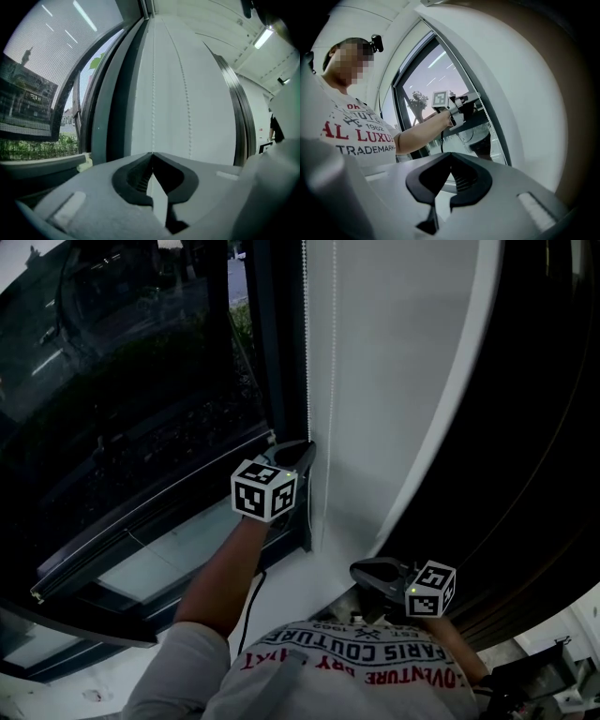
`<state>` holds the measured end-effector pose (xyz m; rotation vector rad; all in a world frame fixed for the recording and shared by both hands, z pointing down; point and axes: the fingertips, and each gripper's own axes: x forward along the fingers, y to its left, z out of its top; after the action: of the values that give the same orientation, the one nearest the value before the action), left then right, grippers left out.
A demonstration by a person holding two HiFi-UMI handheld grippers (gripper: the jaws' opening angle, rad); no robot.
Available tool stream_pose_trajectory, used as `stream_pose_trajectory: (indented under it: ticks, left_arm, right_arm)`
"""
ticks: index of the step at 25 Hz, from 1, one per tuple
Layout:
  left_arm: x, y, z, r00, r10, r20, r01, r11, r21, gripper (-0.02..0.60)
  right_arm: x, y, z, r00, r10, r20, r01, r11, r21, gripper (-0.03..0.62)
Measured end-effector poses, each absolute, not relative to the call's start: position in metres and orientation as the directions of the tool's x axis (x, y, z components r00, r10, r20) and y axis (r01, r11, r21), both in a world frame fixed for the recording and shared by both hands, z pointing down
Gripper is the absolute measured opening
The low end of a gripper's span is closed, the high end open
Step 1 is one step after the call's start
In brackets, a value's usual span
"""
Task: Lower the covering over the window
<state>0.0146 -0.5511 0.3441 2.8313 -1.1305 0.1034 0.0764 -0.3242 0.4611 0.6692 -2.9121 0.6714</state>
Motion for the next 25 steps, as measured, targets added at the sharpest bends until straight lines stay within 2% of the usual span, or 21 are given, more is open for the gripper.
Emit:
stream_pose_trajectory:
  ticks: [25]
  left_arm:
    - [0.021, -0.394, 0.353, 0.757, -0.644, 0.107, -0.651, -0.759, 0.038, 0.005]
  right_arm:
    - [0.099, -0.236, 0.49, -0.896, -0.418, 0.151, -0.437, 0.766, -0.472, 0.002]
